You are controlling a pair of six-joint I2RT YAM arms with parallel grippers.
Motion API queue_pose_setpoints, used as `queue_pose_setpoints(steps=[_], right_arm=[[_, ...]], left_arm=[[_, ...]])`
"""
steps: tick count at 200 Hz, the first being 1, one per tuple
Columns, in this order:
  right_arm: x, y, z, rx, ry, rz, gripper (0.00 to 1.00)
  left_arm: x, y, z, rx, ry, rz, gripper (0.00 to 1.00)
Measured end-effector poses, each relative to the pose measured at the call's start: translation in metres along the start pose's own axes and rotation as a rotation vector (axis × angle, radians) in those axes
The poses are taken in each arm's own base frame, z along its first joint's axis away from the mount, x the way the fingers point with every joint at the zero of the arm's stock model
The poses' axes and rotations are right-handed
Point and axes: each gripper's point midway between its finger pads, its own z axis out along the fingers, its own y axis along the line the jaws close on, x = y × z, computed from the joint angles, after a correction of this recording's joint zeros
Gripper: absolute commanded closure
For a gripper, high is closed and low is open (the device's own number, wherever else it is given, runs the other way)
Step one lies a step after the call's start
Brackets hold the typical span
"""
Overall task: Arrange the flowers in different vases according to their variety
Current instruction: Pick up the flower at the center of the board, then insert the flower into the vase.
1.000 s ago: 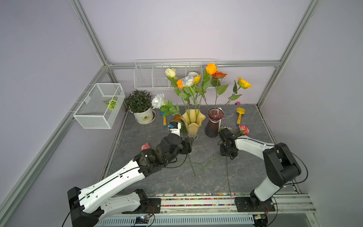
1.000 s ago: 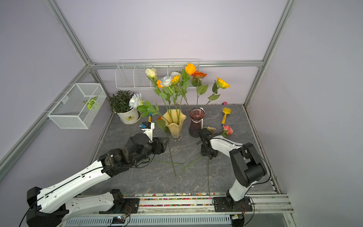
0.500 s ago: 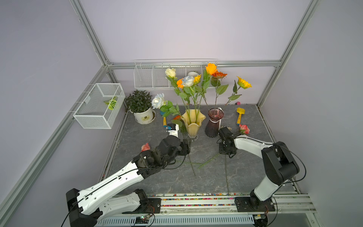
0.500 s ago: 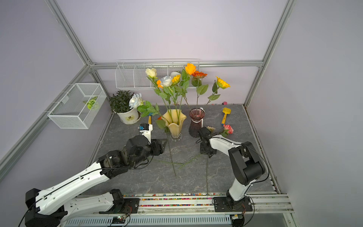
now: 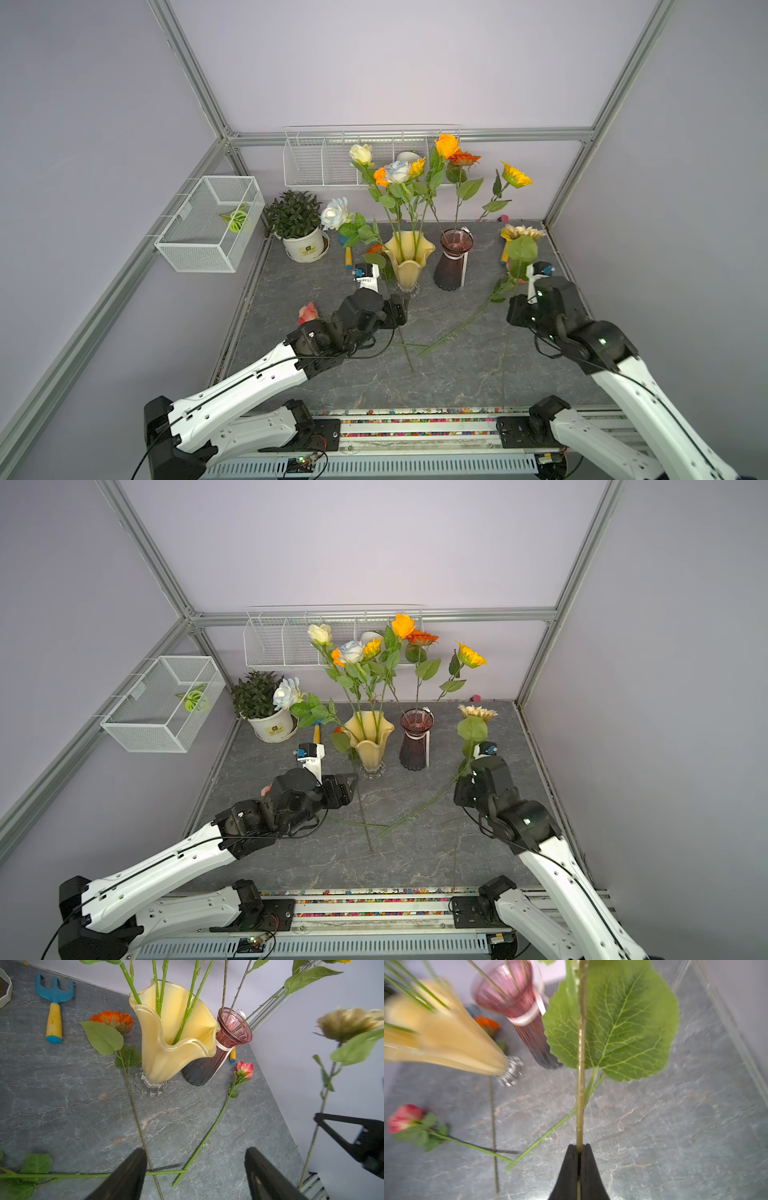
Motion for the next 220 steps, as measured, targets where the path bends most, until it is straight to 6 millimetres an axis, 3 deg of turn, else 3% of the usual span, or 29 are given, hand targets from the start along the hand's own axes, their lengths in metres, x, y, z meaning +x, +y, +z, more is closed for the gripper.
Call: queue_pose_setpoints(steps=[27, 64, 82, 98, 112, 132, 157, 191, 220], right_arm=[[-0.058, 0.014, -0.051, -0.067, -0.168, -0.033, 1.00], [-0.167, 0.053, -0.114, -0.176, -0.468, -0.070, 1.00], [-0.218, 0.075, -0.130, -0.217, -0.595, -0.081, 1.00], [-0.258, 0.094, -0.130, -0.242, -0.692, -0.087, 1.00], [-0.286, 0.110, -0.120, -0.254, -0.751, -0.090, 1.00], [-0.317, 0.131, -0.091, -0.258, -0.794, -0.097, 1.00], [-0.342, 0.153, -0.048, -0.256, -0.811, -0.107, 1.00], [-0.345, 0.163, 0.017, -0.212, -0.777, -0.128, 1.00], [-0.326, 0.155, 0.075, -0.154, -0.724, -0.134, 1.00]], left_arm=[[0.006, 0.002, 0.005, 0.009, 0.001, -0.044, 0.20], [0.034, 0.015, 0.015, -0.004, 0.059, -0.112, 0.12], [0.045, 0.020, 0.018, -0.011, 0.086, -0.140, 0.12], [0.051, 0.023, 0.019, -0.012, 0.099, -0.170, 0.11], [0.054, 0.025, 0.019, -0.009, 0.103, -0.189, 0.12], [0.057, 0.028, 0.017, -0.003, 0.100, -0.214, 0.12], [0.057, 0.029, 0.015, 0.003, 0.093, -0.235, 0.12], [0.056, 0.028, 0.014, 0.006, 0.092, -0.263, 0.13], [0.058, 0.029, 0.015, 0.006, 0.097, -0.291, 0.14]])
